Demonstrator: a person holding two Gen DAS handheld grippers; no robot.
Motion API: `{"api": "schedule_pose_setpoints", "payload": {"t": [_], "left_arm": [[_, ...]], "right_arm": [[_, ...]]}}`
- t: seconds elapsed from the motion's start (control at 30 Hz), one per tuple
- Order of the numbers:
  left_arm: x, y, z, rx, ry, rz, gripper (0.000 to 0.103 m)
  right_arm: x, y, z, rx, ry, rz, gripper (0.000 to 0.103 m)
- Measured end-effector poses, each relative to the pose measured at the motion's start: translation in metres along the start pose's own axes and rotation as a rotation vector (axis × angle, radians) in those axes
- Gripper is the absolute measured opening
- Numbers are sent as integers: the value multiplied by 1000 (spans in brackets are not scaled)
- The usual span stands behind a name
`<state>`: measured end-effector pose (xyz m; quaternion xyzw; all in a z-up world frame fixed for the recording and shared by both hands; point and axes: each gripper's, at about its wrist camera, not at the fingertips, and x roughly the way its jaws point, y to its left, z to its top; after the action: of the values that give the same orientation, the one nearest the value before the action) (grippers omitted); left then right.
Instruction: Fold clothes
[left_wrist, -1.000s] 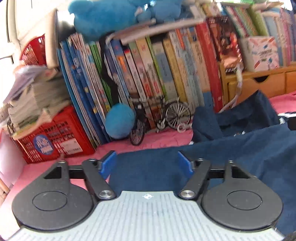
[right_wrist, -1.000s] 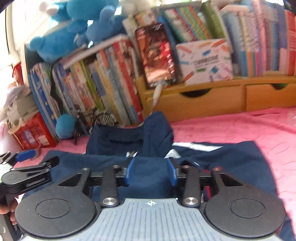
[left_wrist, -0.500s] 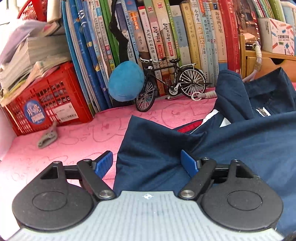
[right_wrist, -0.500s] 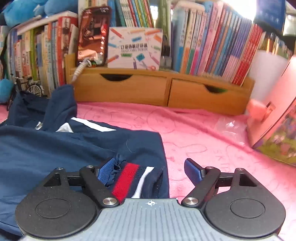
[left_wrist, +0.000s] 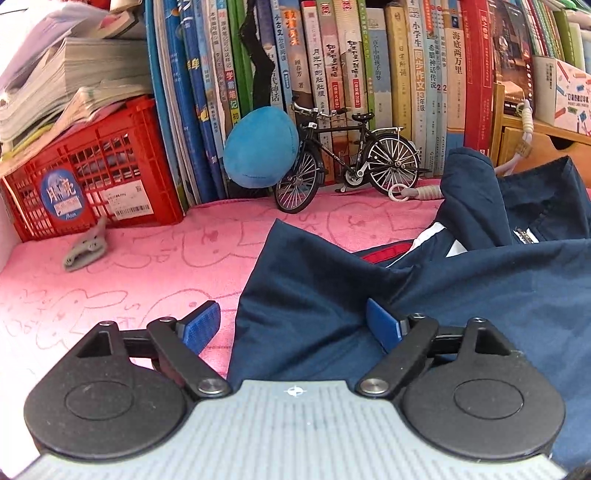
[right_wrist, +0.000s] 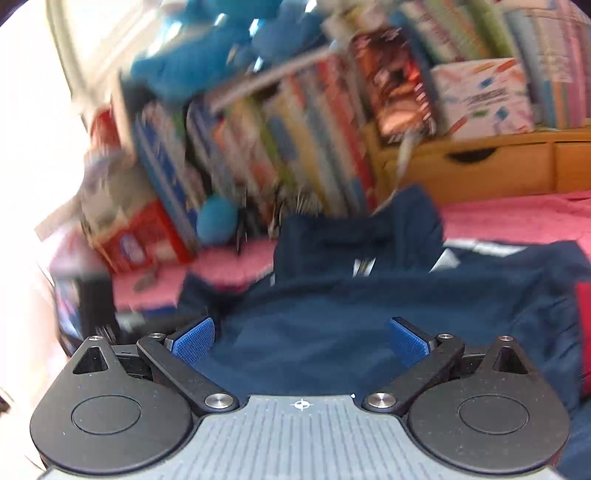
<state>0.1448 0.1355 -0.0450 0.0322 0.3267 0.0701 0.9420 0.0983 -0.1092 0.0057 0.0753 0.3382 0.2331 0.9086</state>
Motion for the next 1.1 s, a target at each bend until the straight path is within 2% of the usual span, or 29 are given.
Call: {"api": "schedule_pose_setpoints", "payload": {"t": [0.13,0.23,0.3,0.37,0.43,0.53,0.63,0.73,0.83,1.0,1.1], "left_arm": [[3,8,0,-48,18,-31,91],[4,13,0,-78,28,-51,92],[5,12,0,-79,29,-51,93],[5,12,0,-80,30,-45,94],[6,11,1,-82,34,-31,98],[2,6,0,-58,16,19,101],[-20,-4,-5,7,-41,90,95],[-72,2,-21,-19,-98,-34,95],[-126,9,-44,-40,-126,-115,97],[-204,-1,-101,-9,-165,-194,99],[-246,-15,-137,31,-188,-206,99]], "right_arm": [[17,9,-22,-149,52,-164,99],[14,-21,-28,-129,62,-281,99],[3,-49,-31,-130,33,-350,97],[-6,-70,-35,-189,6,-338,89],[-6,-83,-32,-173,4,-296,88],[4,-66,-32,-243,4,-374,95],[-4,-48,-32,-270,17,-450,95],[-38,-34,-40,-280,-22,-397,97],[-83,-20,-57,-308,-64,-327,99],[-165,9,-105,-331,-159,-248,103],[-206,28,-139,-355,-195,-252,103]]}}
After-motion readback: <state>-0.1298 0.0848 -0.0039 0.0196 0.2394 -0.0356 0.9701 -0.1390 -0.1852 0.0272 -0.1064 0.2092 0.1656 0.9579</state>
